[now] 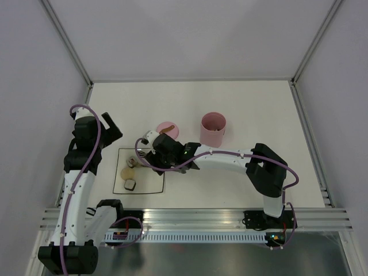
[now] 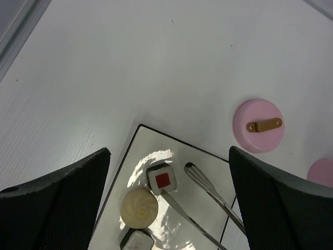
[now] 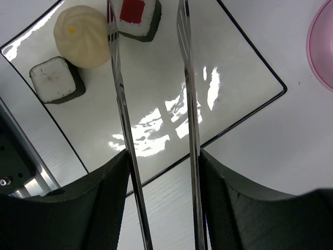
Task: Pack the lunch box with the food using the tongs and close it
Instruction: Pick up the fake food from the plate.
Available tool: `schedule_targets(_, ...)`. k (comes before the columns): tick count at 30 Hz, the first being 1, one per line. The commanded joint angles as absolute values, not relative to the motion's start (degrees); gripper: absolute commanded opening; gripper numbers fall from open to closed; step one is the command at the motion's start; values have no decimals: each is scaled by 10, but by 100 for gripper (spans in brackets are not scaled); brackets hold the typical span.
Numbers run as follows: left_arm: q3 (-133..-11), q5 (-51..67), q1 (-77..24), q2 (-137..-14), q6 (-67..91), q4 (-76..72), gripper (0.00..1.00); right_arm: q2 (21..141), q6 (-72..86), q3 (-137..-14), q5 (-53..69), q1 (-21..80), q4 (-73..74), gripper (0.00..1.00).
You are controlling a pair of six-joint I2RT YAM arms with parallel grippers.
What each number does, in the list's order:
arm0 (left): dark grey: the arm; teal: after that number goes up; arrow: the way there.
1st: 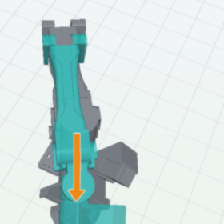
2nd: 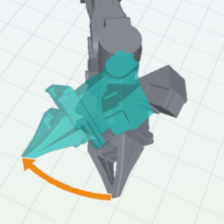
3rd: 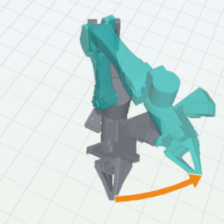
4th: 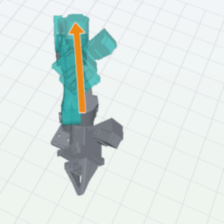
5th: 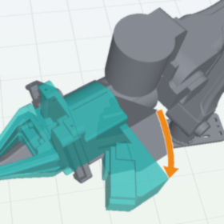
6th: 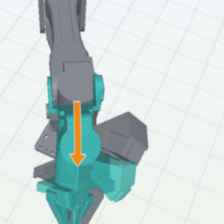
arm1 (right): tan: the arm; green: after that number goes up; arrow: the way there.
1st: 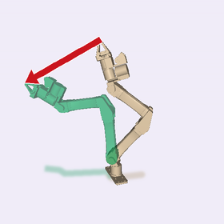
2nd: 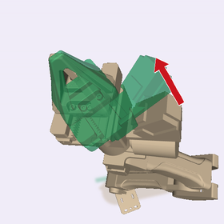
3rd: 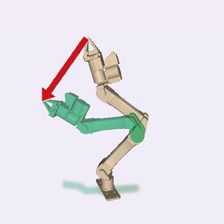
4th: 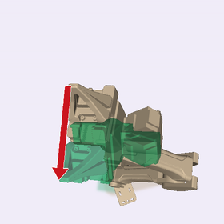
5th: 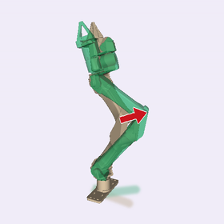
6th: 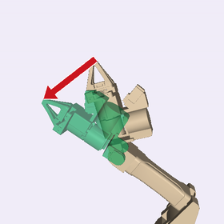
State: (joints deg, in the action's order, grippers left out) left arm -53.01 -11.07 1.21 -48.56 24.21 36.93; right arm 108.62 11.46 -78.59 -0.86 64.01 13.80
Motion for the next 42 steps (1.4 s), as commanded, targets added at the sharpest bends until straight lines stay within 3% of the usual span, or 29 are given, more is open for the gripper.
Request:
schedule_targets(1, -524, -118, 14, -473, 223, 364, 100, 1086, 150, -819, -4, 642, 119, 60)
schedule_targets(42, -512, -113, 14, -419, 218, 363, 100, 1168, 239, -956, -118, 704, 235, 64)
